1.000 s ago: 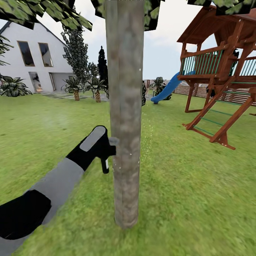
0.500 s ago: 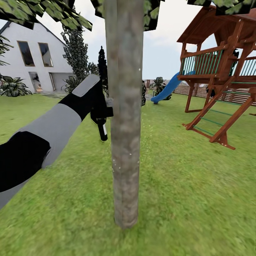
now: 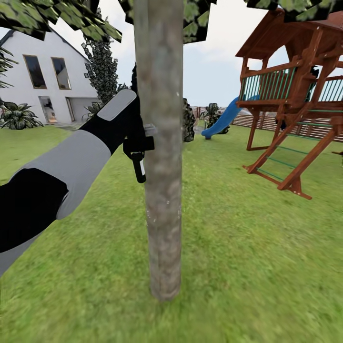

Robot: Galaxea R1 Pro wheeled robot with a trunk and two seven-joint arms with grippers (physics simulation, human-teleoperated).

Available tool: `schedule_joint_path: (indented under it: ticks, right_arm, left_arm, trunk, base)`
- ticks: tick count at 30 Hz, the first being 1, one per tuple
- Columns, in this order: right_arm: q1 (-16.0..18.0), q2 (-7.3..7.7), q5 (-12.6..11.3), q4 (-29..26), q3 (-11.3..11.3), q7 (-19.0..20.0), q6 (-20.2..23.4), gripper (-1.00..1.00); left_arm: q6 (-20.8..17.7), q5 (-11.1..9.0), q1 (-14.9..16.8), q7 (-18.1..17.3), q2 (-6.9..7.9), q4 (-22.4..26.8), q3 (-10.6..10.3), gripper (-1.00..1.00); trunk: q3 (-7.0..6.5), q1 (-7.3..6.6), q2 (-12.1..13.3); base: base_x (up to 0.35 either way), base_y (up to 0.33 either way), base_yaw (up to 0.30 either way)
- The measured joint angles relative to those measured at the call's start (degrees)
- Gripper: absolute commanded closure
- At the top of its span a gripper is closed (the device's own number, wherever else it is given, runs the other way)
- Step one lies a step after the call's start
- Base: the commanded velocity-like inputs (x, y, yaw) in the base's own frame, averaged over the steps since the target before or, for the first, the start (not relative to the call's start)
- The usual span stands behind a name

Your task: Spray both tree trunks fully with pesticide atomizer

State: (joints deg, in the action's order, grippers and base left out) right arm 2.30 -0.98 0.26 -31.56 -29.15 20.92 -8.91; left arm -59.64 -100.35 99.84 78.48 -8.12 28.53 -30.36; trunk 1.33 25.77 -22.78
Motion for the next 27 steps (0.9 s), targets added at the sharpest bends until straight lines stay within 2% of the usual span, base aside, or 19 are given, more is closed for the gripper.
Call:
schedule_joint_path:
  ticks: [6, 7, 9, 12, 14, 17, 19, 22, 24, 27]
  right_arm:
    - [0.0, -0.05, 0.05, 0.01, 0.05, 0.0, -0.01, 1.0]
    - [0.0, -0.04, 0.05, 0.01, 0.03, 0.0, -0.01, 1.0]
    - [0.0, -0.08, 0.05, 0.01, 0.06, 0.0, -0.01, 1.0]
    - [0.0, -0.05, 0.14, 0.57, 0.11, 0.0, 0.0, 1.0]
    - [0.0, -0.01, 0.26, 1.24, 0.16, 0.01, 0.0, 1.0]
    - [0.0, -0.01, 0.28, 1.45, 0.17, 0.01, 0.0, 1.0]
    - [0.03, 0.0, 0.28, 1.49, 0.17, -0.04, 0.0, 1.0]
    - [0.01, 0.0, 0.29, 1.46, 0.18, -0.15, 0.0, 1.0]
    - [0.0, 0.0, 0.3, 1.43, 0.13, -0.17, 0.0, 1.0]
    - [0.0, -0.02, 0.3, 1.42, 0.09, -0.16, 0.0, 1.0]
  left_arm:
    - [0.01, -0.04, 0.19, 0.0, -0.13, 0.0, -0.06, 1.0]
    - [0.01, -0.05, 0.99, 0.0, -0.15, 0.0, -0.04, 1.0]
    - [0.06, -0.21, 5.14, 0.0, -0.54, -0.04, 0.02, 1.0]
    - [0.04, -0.33, 7.42, 0.01, -1.12, -0.08, 0.08, 1.0]
    - [0.09, -2.13, 9.24, 0.0, -1.61, -0.05, 0.17, 1.0]
    - [0.11, -5.4, 10.04, -0.01, -1.82, 1.41, 0.17, 1.0]
    - [0.15, -6.73, 10.23, -0.03, -1.88, 3.24, 0.01, 1.0]
    - [0.23, -11.13, 9.94, -0.04, -1.88, 7.3, -0.23, 1.0]
    - [0.14, -12.4, 7.64, -0.04, -1.88, 10.41, -0.45, 1.0]
    - [0.08, -12.7, 3.41, -0.04, -1.88, 13.78, -1.39, 1.0]
  trunk:
    - [0.0, -0.03, -0.01]
    - [-0.01, -0.03, -0.01]
    - [-0.02, -0.06, -0.04]
    - [0.0, -0.03, -0.02]
    - [0.0, -0.04, -0.03]
    - [0.0, -0.03, -0.02]
    - [0.0, -0.03, -0.02]
    - [0.0, -0.03, -0.01]
    - [0.01, -0.02, 0.0]
    - [0.01, -0.02, 0.01]
  base:
    - [-0.063, -0.035, 0.0]
    - [-0.006, -0.003, 0.0]
    - [-0.002, -0.001, 0.0]
    - [0.0, 0.0, 0.0]
    - [0.0, 0.0, 0.0]
    - [0.0, 0.0, 0.0]
    - [0.0, 0.0, 0.0]
    - [0.0, 0.0, 0.0]
    - [0.0, 0.0, 0.0]
    - [0.0, 0.0, 0.0]
